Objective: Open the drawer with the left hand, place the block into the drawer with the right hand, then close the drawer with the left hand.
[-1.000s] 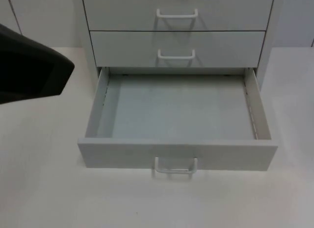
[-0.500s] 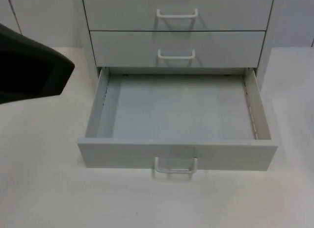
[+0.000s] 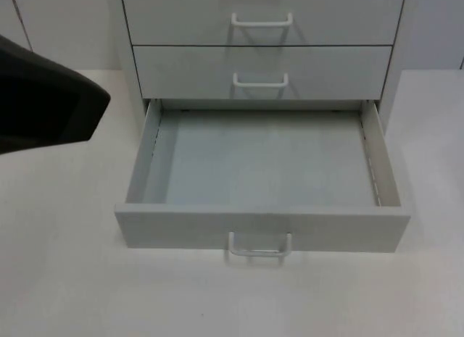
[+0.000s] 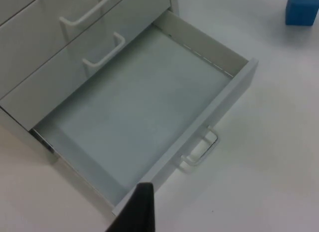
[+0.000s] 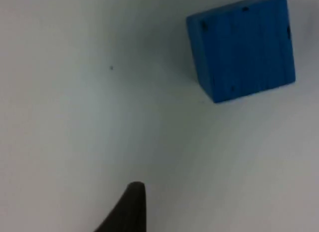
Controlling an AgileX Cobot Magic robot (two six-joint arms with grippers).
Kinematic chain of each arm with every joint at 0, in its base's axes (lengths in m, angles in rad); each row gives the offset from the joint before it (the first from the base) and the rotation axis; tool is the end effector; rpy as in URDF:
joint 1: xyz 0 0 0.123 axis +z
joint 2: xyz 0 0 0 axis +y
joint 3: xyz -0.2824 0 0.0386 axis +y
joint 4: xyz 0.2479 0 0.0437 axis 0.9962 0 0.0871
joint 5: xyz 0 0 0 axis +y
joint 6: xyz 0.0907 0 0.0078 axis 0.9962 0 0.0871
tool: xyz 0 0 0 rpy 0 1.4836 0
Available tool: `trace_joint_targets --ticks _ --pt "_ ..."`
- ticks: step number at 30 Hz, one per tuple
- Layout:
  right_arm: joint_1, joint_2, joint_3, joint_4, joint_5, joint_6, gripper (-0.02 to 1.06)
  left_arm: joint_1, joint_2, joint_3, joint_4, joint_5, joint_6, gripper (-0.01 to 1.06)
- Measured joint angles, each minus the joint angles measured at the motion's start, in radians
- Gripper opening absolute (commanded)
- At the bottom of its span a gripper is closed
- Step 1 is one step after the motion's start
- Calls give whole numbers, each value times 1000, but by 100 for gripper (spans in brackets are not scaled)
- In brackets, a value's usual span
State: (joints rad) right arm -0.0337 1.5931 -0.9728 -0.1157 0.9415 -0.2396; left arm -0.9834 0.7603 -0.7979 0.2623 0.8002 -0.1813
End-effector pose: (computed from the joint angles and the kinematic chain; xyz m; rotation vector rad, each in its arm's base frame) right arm 0.2804 -0.0180 0.2057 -0.4105 3.0274 -0.1666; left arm 0.0910 -0.1061 0.3438 0.9673 2.0156 -0.3310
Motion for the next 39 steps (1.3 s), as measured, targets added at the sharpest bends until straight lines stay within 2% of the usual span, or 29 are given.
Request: trace_joint_targets --ticks 7,15,20,23,27,28,32,33,35,37,38,39 --pt "0 126 -4 -8 -125 -117 105 0 0 0 0 0 0 105" --pt "0 248 -4 -8 -261 -138 105 0 0 0 -4 0 0 105" --pt "0 312 -6 -8 -295 -163 105 0 0 0 -4 0 0 105" --pt "0 338 -6 -8 -305 -165 101 0 0 0 -4 0 0 105" --pt "0 356 -6 -8 -323 -165 76 0 0 0 -4 0 0 105" --pt "0 356 -6 -10 -327 -165 76 0 0 0 -4 0 0 105" --pt "0 356 -6 -38 -333 -153 57 0 0 0 -4 0 0 105" --pt "0 356 -6 -44 -333 -145 57 0 0 0 -4 0 0 105" --pt "0 356 -6 -55 -337 -139 42 0 0 0 -4 0 0 105" --pt "0 356 -9 -57 -337 -137 19 0 0 0 -4 0 0 105" --pt "0 356 -11 -57 -335 -137 19 0 0 0 -4 0 0 105" --pt "0 356 -22 -59 -324 -135 9 0 0 0 -4 0 0 105"
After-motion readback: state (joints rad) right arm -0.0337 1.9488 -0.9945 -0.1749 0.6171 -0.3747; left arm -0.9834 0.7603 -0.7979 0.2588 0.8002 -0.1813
